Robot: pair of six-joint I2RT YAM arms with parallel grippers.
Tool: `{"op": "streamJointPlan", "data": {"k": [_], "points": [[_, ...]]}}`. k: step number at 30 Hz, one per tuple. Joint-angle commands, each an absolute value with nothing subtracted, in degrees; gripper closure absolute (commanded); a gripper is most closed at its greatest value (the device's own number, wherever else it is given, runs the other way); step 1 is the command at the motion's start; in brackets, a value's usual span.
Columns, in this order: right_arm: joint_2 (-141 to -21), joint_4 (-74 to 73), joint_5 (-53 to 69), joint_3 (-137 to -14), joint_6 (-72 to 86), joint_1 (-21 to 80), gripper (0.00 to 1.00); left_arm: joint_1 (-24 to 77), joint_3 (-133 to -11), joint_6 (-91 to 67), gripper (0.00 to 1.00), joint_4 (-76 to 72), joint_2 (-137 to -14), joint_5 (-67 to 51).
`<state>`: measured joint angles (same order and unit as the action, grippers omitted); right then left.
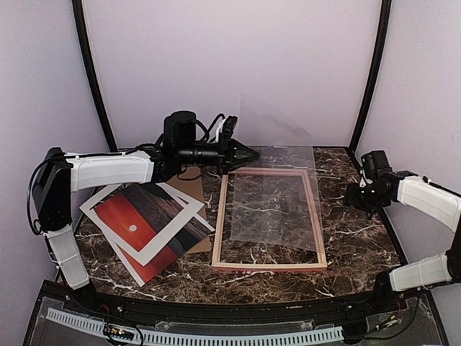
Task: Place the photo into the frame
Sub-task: Move the frame body to the center of the board.
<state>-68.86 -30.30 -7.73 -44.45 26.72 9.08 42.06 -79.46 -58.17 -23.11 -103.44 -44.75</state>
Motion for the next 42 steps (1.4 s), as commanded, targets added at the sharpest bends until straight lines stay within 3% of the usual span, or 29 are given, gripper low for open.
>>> {"op": "streamJointPlan", "data": {"k": [1, 6, 13, 16, 26, 42], "points": [[-68.56, -31.12, -7.34, -45.77, 23.30, 7.05, 0.37, 41.94, -77.95, -66.24, 1.00, -35.18, -106.22, -44.42], [-68.62, -29.79, -6.21, -45.26, 22.14, 6.94, 0.33, 41.92, -76.60, -66.92, 1.00, -34.70, -112.29, -42.77], [-71.64, -28.54, -3.91, -45.91, 20.39, 6.92, 0.10, 41.36, -77.42, -59.89, 1.00, -25.94, -116.95, -38.89], [-73.33, -28.05, -3.25, -46.30, 19.92, 6.94, 0.06, 40.44, -77.81, -57.99, 1.00, -23.00, -118.60, -38.44], [-76.86, -26.92, -3.15, -47.11, 18.60, 6.95, 0.03, 37.78, -81.39, -50.27, 1.00, -10.37, -120.94, -39.64], [-79.01, -25.87, -1.87, -46.49, 18.28, 6.94, 0.03, 37.07, -86.39, -46.05, 1.00, -5.30, -125.15, -44.14]]}}
